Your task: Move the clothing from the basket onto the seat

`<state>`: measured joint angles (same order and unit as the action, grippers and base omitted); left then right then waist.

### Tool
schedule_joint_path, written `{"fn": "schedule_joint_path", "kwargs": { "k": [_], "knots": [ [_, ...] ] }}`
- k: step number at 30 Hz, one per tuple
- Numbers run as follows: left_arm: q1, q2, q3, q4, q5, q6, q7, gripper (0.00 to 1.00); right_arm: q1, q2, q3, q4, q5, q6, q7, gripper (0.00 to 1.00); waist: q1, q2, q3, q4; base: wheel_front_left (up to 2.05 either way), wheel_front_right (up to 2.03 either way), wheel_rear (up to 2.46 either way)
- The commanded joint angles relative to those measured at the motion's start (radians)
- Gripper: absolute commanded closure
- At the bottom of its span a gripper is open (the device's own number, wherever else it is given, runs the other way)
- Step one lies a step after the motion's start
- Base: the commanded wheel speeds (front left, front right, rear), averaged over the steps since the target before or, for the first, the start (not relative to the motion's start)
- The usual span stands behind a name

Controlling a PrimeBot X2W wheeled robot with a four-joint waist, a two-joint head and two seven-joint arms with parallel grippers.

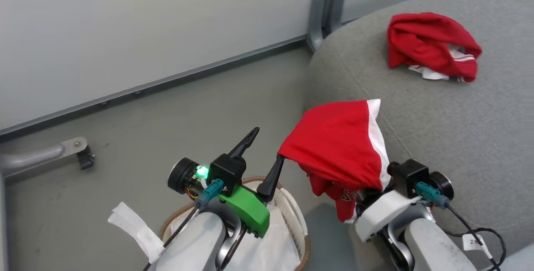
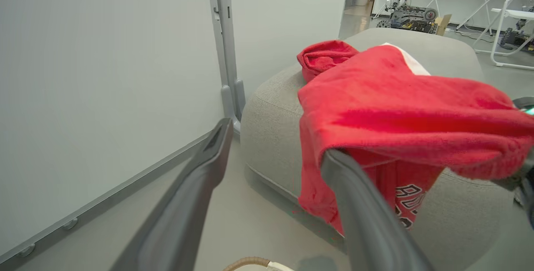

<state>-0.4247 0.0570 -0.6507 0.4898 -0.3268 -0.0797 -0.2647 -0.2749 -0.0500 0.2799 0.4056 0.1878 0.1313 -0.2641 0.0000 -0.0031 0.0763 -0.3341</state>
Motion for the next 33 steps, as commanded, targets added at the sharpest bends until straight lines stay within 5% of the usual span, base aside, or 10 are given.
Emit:
{"fn": "schedule_joint_path", "kwargs": {
  "k": [1, 7, 14, 25, 33],
  "knots": [
    [0.013, 0.009, 0.004, 0.005, 0.011, -0.008, 0.001, 0.0, 0.017, -0.008, -0.034, -0.01, -0.01, -0.001, 0.0, 1.0, 0.0, 0.0031, 0.067, -0.194, 0.0, 0.0, 0.0],
    [-0.015, 0.003, -0.003, 0.028, 0.033, -0.031, 0.001, 0.0, 0.006, -0.022, -0.175, -0.068, -0.041, -0.001, 0.0, 1.0, 0.0, 0.0031, 0.119, -0.206, 0.0, 0.0, 0.0],
    [-0.03, 0.014, 0.027, 0.042, 0.065, -0.04, 0.001, 0.0, -0.15, -0.127, -0.216, -0.061, -0.081, -0.001, 0.0, 1.0, 0.0, 0.0031, 0.207, -0.197, 0.0, 0.0, 0.0],
    [-0.122, 0.046, 0.027, -0.025, 0.119, -0.049, 0.001, 0.0, -0.514, -0.334, -0.375, 0.104, -0.185, -0.001, 0.0, 1.0, 0.0, 0.0031, 0.425, -0.038, 0.0, 0.0, 0.0],
    [-0.159, 0.064, 0.037, -0.089, 0.132, -0.052, 0.001, 0.0, -0.644, -0.404, -0.655, 0.346, -0.312, -0.001, 0.017, 1.0, 0.0, 0.0031, 0.541, 0.079, 0.0, 0.0, 0.0]
  ]
}}
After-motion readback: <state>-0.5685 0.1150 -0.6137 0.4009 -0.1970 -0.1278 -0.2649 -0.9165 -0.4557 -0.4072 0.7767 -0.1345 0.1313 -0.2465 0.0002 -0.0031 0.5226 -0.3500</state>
